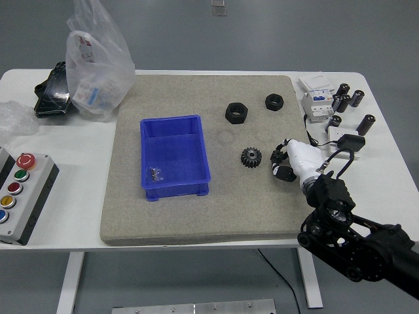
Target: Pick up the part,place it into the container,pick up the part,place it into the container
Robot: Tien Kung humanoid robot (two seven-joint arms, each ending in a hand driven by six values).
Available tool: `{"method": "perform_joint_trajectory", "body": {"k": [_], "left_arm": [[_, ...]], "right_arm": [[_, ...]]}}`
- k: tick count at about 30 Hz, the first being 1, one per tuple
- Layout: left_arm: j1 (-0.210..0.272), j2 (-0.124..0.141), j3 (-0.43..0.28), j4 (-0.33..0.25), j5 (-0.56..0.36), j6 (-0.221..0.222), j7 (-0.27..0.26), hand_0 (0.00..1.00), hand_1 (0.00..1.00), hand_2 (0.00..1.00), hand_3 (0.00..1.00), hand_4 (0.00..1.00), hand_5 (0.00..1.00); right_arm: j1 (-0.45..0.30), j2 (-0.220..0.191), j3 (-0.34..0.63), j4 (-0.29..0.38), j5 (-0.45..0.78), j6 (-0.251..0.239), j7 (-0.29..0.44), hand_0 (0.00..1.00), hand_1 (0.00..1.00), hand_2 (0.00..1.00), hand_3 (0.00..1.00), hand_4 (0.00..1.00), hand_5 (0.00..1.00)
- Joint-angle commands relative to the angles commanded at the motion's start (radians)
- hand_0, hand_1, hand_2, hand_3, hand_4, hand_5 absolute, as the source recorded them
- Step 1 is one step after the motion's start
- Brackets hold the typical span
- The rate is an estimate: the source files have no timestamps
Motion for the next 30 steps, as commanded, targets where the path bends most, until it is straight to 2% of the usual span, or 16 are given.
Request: {"method": "perform_joint_trajectory", "body": {"k": [4,5,8,12,16,17,22,23,28,29,30], "left_arm": [[0.001,0.0,0.0,0.0,-0.001,0.003,-0.003,0.863,0.801,0.801,0.956,0.955,0.859],[0.001,0.0,0.0,0.0,-0.001,0.004,-0.003,0.86,0.799,0.796,0.954,0.955,0.861],[0.002,0.0,-0.001,0.0,0.001,0.006,-0.004,0.86,0.799,0.796,0.954,0.955,0.861],[0.001,0.0,0.0,0.0,0.002,0.006,-0.005,0.859,0.797,0.795,0.951,0.953,0.859],[-0.002,-0.002,0.005,0.0,0.001,0.006,-0.005,0.859,0.797,0.795,0.951,0.953,0.859],[-0.003,-0.003,0.005,0.0,0.001,0.006,-0.005,0.857,0.795,0.795,0.948,0.951,0.858],[-0.002,-0.003,0.002,0.0,0.005,0.008,0.0,0.857,0.795,0.795,0.948,0.951,0.858],[-0.001,-0.003,0.0,0.0,0.006,0.009,0.001,0.856,0.793,0.793,0.944,0.947,0.856],[-0.003,-0.002,-0.001,0.0,0.008,0.01,0.002,0.856,0.793,0.793,0.944,0.947,0.856],[-0.003,-0.002,0.0,0.0,0.007,0.01,0.001,0.853,0.791,0.788,0.942,0.943,0.854],[-0.004,-0.002,0.0,0.0,0.007,0.01,0.001,0.853,0.791,0.788,0.942,0.943,0.854]], "right_arm": [[0.016,-0.003,-0.005,0.014,-0.003,-0.026,0.0,0.386,0.537,0.321,0.471,0.469,0.099],[0.028,-0.003,-0.009,0.024,-0.001,-0.038,0.0,0.392,0.537,0.314,0.467,0.425,0.066],[0.073,0.004,-0.032,0.057,0.001,-0.07,0.0,0.392,0.537,0.314,0.467,0.425,0.066],[0.149,0.036,-0.092,0.09,0.077,-0.148,0.001,0.41,0.536,0.31,0.468,0.424,0.061],[0.214,0.072,-0.167,0.114,0.178,-0.224,0.055,0.41,0.536,0.31,0.468,0.424,0.061],[0.225,0.076,-0.183,0.118,0.201,-0.229,0.073,0.431,0.553,0.37,0.504,0.488,0.004],[0.278,0.093,-0.256,0.118,0.324,-0.207,0.166,0.431,0.553,0.37,0.504,0.488,0.004],[0.286,0.096,-0.265,0.118,0.343,-0.199,0.177,0.552,0.653,0.601,0.584,0.575,0.002],[0.312,0.11,-0.296,0.116,0.419,-0.13,0.207,0.552,0.653,0.601,0.584,0.575,0.002],[0.314,0.111,-0.297,0.116,0.422,-0.117,0.206,0.645,0.74,0.767,0.724,0.498,0.157],[0.316,0.113,-0.297,0.116,0.418,-0.105,0.204,0.645,0.74,0.767,0.724,0.498,0.157]]}}
